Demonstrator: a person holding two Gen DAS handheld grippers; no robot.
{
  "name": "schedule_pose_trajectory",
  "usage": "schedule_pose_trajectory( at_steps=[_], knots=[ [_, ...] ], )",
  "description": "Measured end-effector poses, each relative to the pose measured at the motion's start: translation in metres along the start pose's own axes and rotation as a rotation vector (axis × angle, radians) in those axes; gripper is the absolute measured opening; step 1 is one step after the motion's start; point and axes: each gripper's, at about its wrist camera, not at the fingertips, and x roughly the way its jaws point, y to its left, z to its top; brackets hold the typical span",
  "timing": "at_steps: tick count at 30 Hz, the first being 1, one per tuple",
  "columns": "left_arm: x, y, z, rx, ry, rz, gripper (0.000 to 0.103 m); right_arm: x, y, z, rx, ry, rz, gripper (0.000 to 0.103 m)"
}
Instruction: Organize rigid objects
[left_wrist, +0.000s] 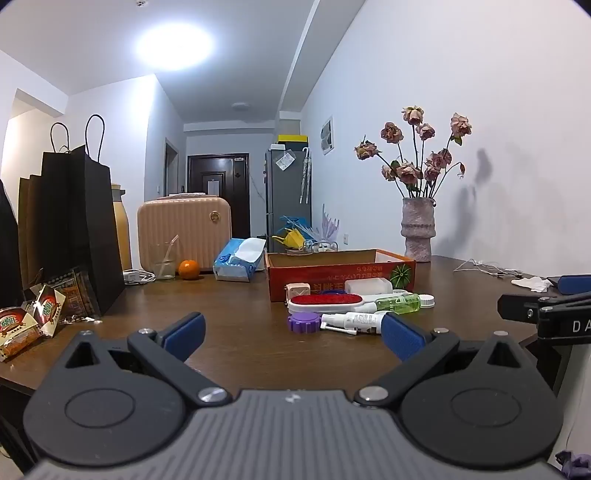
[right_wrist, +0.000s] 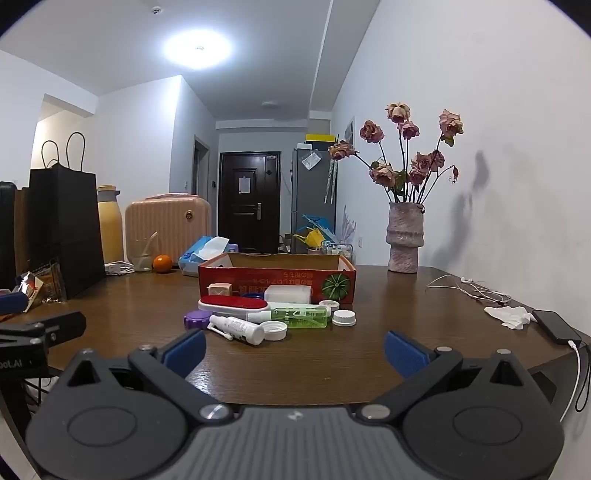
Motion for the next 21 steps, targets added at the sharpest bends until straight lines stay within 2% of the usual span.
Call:
schedule_pose_trajectory(
  at_steps=[21],
  knots=[
    [0.0045,-0.0046,0.0017,-0.003,-0.012,-0.002,0.103,0.002,-0.0014,-0.0015,0.0,0.002,-0.002,0.103]
  ],
)
